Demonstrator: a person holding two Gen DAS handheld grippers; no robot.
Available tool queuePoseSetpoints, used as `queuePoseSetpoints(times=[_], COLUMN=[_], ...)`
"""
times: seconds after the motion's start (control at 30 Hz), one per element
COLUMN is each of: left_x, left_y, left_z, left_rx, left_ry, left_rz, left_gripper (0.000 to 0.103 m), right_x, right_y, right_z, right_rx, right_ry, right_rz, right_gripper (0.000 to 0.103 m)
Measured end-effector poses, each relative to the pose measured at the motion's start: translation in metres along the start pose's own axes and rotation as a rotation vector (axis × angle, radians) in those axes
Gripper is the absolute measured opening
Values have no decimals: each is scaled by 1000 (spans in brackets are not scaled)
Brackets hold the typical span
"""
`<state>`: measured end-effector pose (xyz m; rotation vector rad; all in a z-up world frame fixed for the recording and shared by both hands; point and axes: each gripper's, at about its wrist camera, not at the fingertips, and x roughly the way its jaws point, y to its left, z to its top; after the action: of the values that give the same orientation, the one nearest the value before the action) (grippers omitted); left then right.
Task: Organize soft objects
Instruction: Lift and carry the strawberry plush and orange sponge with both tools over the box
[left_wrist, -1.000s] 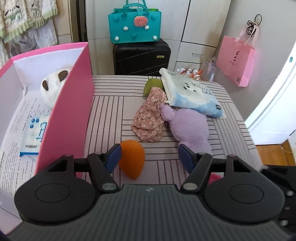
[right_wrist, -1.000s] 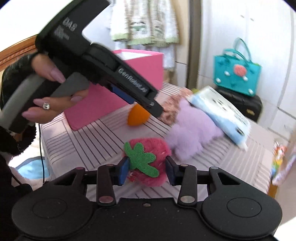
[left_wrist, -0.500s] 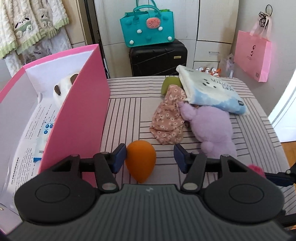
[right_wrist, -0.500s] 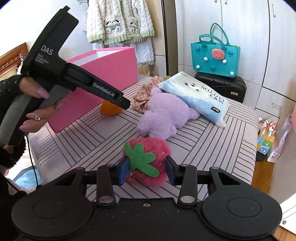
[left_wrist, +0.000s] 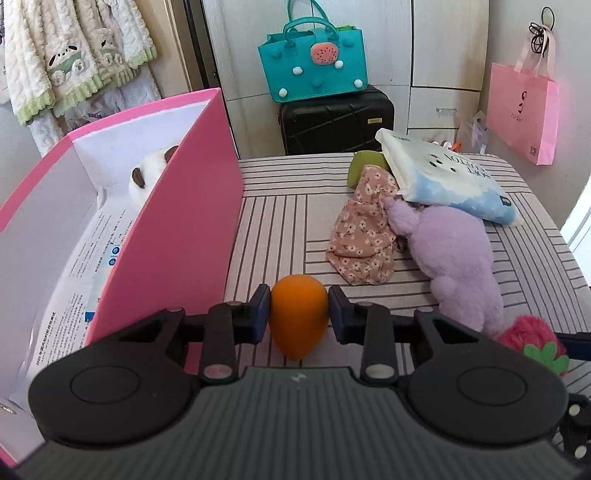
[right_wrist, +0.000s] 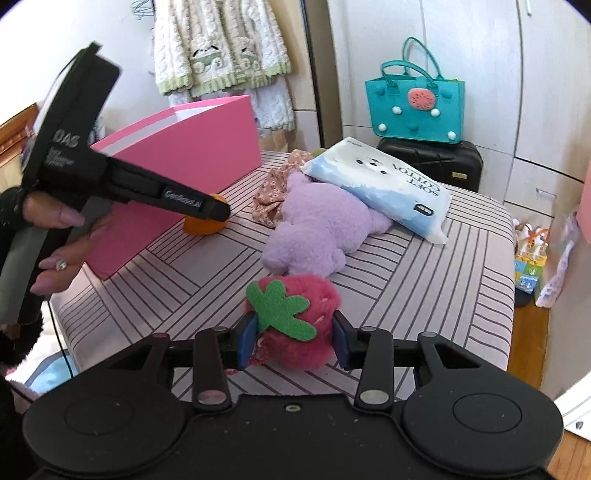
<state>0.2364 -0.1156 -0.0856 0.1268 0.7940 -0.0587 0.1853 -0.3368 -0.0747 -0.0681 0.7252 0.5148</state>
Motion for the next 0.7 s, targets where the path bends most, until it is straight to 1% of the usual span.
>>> queuePoseSetpoints(times=[0.07, 0.23, 0.47, 0.6, 0.7], left_x=[-4, -17, -43, -57, -71], left_y=[2, 5, 13, 19, 23], left_z=[-2, -9, -22, -27, -30], left_rx=[-10, -26, -5, 21, 60], left_ry=[-1, 26, 60, 77, 86], left_rz=[-17, -118, -245, -303, -357], left_gripper=[32, 32, 32, 32, 32], right_x=[-1, -7, -17, -27, -33], right_y=[0, 3, 13, 19, 25], right_z=[0, 2, 1, 3, 5], right_rx=[20, 58, 88, 112, 125], right_ry=[-1, -5, 49, 65, 77], right_rz=[-7, -25, -30, -8, 21], right_gripper=[47, 47, 47, 47, 47])
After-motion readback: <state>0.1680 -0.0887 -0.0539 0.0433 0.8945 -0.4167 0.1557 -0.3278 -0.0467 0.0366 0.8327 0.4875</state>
